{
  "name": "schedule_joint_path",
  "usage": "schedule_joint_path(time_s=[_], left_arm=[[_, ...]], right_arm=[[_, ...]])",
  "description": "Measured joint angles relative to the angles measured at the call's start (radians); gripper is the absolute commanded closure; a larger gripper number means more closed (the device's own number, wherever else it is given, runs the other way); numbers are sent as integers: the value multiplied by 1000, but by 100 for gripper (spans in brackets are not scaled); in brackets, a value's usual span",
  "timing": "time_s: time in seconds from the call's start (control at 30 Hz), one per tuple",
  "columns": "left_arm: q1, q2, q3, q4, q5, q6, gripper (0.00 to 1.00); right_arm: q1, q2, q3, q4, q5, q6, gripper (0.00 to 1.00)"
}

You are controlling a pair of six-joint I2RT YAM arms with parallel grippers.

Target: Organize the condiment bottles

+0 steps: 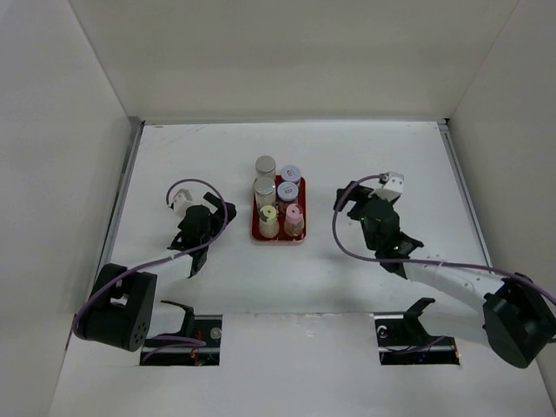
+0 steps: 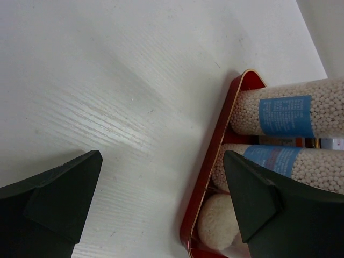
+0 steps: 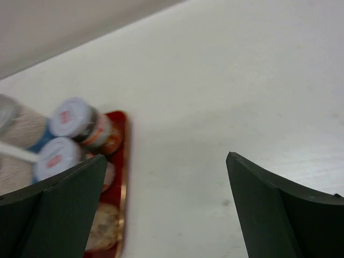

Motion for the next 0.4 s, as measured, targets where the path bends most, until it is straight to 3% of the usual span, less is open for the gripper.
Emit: schedule_joint_path(time_s=[0.17, 0.4], left_arm=[[0, -2, 35, -47, -10, 2, 0], [-11, -3, 46, -69, -21, 6, 0]], right_arm=[[-136, 67, -91, 13, -58, 105, 0], [-153, 104, -92, 40, -136, 150, 0]])
